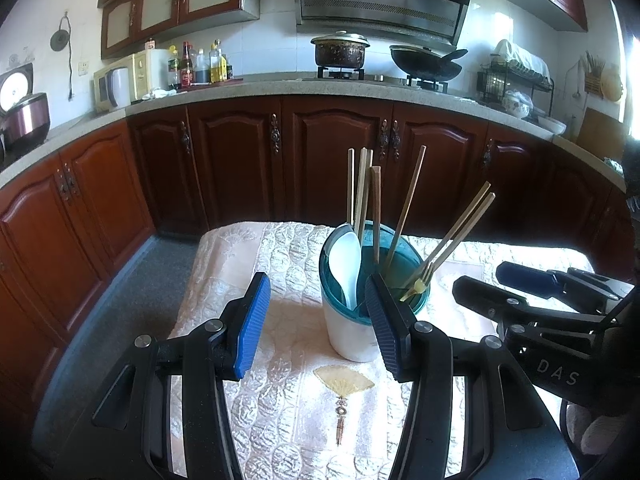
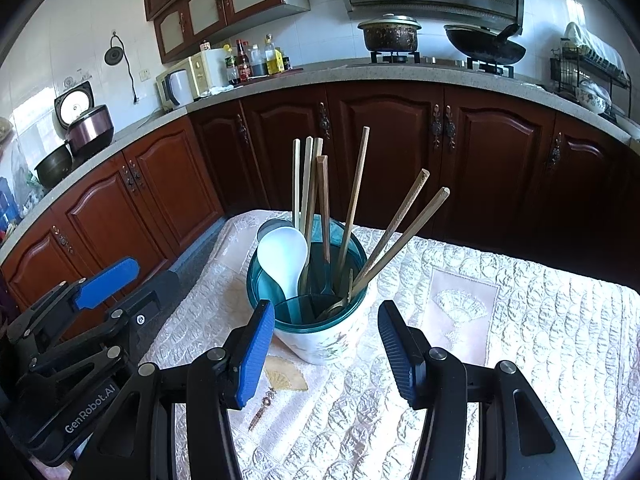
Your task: Organize utensils
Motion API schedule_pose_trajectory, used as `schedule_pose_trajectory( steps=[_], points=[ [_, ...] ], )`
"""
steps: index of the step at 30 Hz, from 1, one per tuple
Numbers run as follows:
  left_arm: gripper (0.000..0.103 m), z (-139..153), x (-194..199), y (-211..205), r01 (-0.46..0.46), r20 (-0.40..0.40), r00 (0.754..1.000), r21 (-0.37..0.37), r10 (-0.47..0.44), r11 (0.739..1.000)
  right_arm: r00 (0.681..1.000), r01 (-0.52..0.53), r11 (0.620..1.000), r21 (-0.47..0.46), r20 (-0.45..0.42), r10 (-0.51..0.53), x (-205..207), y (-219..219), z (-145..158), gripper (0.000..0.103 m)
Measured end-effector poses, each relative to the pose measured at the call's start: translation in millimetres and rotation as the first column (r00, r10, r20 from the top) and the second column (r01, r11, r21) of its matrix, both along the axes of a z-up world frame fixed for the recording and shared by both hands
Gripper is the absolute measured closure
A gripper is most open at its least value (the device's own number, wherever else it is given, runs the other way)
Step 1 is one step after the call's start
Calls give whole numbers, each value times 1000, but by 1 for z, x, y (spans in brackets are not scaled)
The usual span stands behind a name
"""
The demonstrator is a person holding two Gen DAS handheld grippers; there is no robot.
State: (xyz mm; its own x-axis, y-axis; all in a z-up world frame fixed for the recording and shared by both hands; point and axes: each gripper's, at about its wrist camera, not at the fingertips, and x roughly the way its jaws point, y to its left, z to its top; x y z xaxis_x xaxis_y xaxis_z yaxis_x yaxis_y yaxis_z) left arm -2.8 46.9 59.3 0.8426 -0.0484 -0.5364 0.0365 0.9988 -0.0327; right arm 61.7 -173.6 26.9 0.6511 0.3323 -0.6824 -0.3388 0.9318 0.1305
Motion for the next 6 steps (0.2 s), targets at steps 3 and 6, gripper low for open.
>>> schedule_pose_trajectory(
  steps=[3,6],
  points=[
    [54,0,0,-2,3,11,1000,9,-3,1000,1000,3,1000,1,-3,-3,0,-1,-2,51],
    [54,-1,0,-2,3,5,1000,7,-3,1000,1000,10,1000,3,-6,-10,2,-5,-4,51]
  ],
)
